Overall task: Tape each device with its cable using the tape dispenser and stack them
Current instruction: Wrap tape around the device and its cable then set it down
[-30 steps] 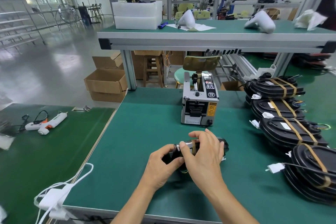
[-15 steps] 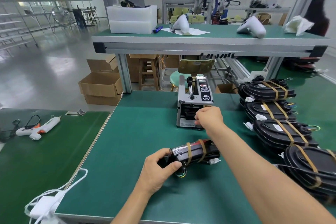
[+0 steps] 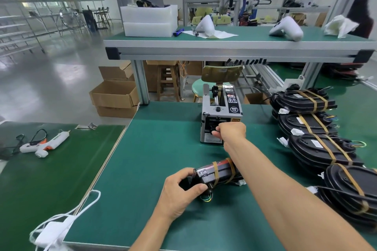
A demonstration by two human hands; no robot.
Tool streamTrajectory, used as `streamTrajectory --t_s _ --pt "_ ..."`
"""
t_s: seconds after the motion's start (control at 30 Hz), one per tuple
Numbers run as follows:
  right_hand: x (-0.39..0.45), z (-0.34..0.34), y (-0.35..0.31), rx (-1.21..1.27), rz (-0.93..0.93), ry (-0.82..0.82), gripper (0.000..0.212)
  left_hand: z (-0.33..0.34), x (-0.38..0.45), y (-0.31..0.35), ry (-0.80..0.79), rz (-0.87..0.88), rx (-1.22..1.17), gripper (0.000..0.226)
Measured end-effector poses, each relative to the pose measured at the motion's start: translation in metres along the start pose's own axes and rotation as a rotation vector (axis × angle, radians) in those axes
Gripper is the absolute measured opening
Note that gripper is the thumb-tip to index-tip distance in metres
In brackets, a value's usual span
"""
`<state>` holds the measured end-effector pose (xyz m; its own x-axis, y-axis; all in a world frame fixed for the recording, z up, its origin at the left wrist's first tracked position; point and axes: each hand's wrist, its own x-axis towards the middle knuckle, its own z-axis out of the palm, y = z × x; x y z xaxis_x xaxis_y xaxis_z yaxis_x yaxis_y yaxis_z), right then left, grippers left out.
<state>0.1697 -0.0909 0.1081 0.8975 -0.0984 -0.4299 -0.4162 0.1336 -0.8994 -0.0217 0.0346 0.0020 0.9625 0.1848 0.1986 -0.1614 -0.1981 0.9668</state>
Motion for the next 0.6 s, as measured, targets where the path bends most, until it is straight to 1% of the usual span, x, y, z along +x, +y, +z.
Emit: streamTrajectory --t_s 0.07,0.1,0.13,0.23,0.37,0.5,0.6 --pt "0.001 0.002 0.002 -0.018 0.022 0.085 0.002 0.000 0.000 0.001 -0.004 0.006 -0.014 0.037" --pt "0.003 0.003 0.004 -0.043 0.011 0.148 0.003 0.001 0.000 0.002 -0.006 0.010 -0.018 0.039" --pt "0.004 0.004 0.005 -0.058 -0.001 0.185 0.009 0.001 0.000 0.002 -0.006 0.012 -0.022 0.043" --pt "0.006 0.012 0.005 -0.005 0.001 0.224 0.015 0.001 0.000 0.001 0.003 0.012 -0.024 0.054" --pt "0.010 0.020 0.010 0.075 0.036 0.281 0.016 0.000 -0.001 0.001 0.003 0.008 -0.017 0.055" --pt "0.015 0.024 0.013 0.140 0.069 0.315 0.021 0.000 -0.001 0.002 0.000 0.002 -0.017 0.053" --pt "0.014 0.025 0.011 0.192 0.083 0.328 0.031 -0.001 -0.001 0.002 0.002 0.000 -0.007 0.054"
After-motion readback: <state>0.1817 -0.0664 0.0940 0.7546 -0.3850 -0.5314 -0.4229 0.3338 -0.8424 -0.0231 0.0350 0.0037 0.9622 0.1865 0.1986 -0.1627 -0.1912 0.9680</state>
